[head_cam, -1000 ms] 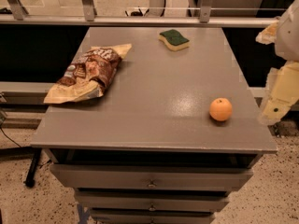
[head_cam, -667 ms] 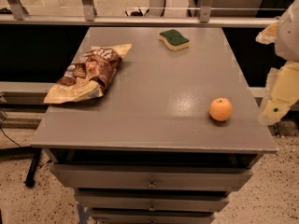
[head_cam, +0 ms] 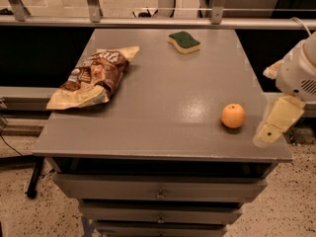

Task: Move orange near sponge

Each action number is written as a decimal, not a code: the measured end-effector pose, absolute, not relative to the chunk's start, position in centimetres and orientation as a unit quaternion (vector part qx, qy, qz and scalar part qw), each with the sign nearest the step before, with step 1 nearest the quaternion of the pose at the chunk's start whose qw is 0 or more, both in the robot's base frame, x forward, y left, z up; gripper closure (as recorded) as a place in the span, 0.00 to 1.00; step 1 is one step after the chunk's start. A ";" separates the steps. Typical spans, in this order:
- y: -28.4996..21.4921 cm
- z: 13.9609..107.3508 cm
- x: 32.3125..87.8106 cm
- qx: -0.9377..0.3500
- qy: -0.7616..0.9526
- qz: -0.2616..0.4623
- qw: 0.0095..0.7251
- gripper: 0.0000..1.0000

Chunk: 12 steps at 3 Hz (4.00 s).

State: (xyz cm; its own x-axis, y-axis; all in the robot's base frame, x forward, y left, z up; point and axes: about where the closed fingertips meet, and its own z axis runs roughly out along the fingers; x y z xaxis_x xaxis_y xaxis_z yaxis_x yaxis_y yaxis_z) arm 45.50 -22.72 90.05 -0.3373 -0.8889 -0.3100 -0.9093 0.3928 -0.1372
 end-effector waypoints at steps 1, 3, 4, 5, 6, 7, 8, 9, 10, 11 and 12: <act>-22.6 86.8 46.4 -0.523 0.829 0.072 0.186 0.00; -20.7 84.1 47.7 -0.499 0.827 0.129 0.226 0.18; -20.1 83.7 48.1 -0.489 0.827 0.142 0.239 0.51; -20.2 83.8 48.3 -0.483 0.828 0.144 0.245 0.72; -21.3 86.0 49.9 -0.482 0.826 0.124 0.265 0.96; -24.8 90.5 52.2 -0.480 0.821 0.082 0.297 1.00; -25.0 92.5 52.8 -0.479 0.816 0.071 0.315 1.00; -25.0 92.5 52.8 -0.479 0.816 0.071 0.315 1.00; -24.6 92.5 54.0 -0.481 0.811 0.071 0.324 1.00; -25.3 91.8 58.8 -0.468 0.808 0.064 0.352 1.00; -26.8 91.1 63.9 -0.447 0.809 0.063 0.377 1.00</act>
Offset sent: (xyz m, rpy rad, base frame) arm 0.0243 0.0178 -0.0711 0.2942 0.0252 -0.0825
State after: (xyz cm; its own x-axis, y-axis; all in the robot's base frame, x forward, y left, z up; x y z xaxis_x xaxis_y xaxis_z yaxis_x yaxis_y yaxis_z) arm 63.91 -26.80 91.06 -0.3155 -0.6764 -0.6656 -0.7707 0.5919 -0.2362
